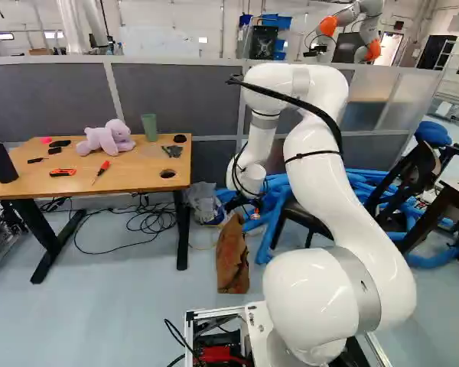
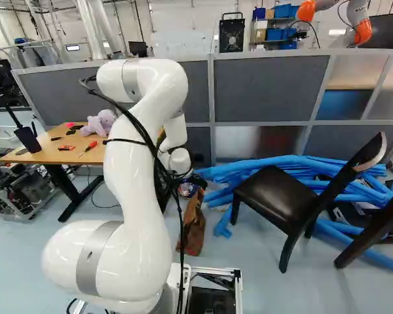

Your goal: Pick up the bag on the ground and place it on the table

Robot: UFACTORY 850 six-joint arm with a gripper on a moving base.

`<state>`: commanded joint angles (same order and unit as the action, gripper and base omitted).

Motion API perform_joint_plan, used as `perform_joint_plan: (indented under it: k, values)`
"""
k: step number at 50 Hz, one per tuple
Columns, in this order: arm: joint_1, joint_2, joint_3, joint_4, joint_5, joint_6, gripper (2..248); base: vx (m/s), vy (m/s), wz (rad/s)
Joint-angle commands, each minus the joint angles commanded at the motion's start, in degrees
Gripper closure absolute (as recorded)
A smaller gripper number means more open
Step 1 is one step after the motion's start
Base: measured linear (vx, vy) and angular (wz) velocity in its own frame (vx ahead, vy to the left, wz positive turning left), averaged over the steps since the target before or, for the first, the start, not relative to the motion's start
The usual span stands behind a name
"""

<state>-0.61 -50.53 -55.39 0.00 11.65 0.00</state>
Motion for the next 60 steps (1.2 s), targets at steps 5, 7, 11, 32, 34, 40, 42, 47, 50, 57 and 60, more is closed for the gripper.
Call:
perform_joint_plan:
  k: [5, 7, 11, 32, 34, 40, 42, 47, 50, 57, 60]
  values:
    - [-0.30, -1.33, -1.21, 0.00, -0.93, 0.00, 3, 0.000, 0.000, 0.000]
    - [-0.40, -1.86, -1.70, 0.00, -1.29, 0.00, 3, 0.000, 0.000, 0.000]
    - [-0.55, -2.91, -2.67, 0.00, -1.99, 0.00, 3, 0.000, 0.000, 0.000]
    - [-1.19, -8.42, -8.04, 0.00, -5.29, 0.00, 3, 0.000, 0.000, 0.000]
    - [-1.24, -8.94, -8.56, 0.00, -5.41, 0.00, 3, 0.000, 0.000, 0.000]
    - [-1.36, -10.57, -10.22, 0.00, -5.57, 0.00, 3, 0.000, 0.000, 0.000]
    - [-1.39, -11.03, -10.69, 0.00, -5.57, 0.00, 3, 0.000, 0.000, 0.000]
    - [-1.46, -12.31, -12.00, 0.00, -5.57, 0.00, 3, 0.000, 0.000, 0.000]
    - [-1.50, -13.07, -12.79, 0.00, -5.57, 0.00, 3, 0.000, 0.000, 0.000]
    - [-1.61, -14.84, -14.61, 0.00, -5.57, 0.00, 3, 0.000, 0.000, 0.000]
    - [-1.68, -15.59, -15.38, 0.00, -5.57, 0.00, 3, 0.000, 0.000, 0.000]
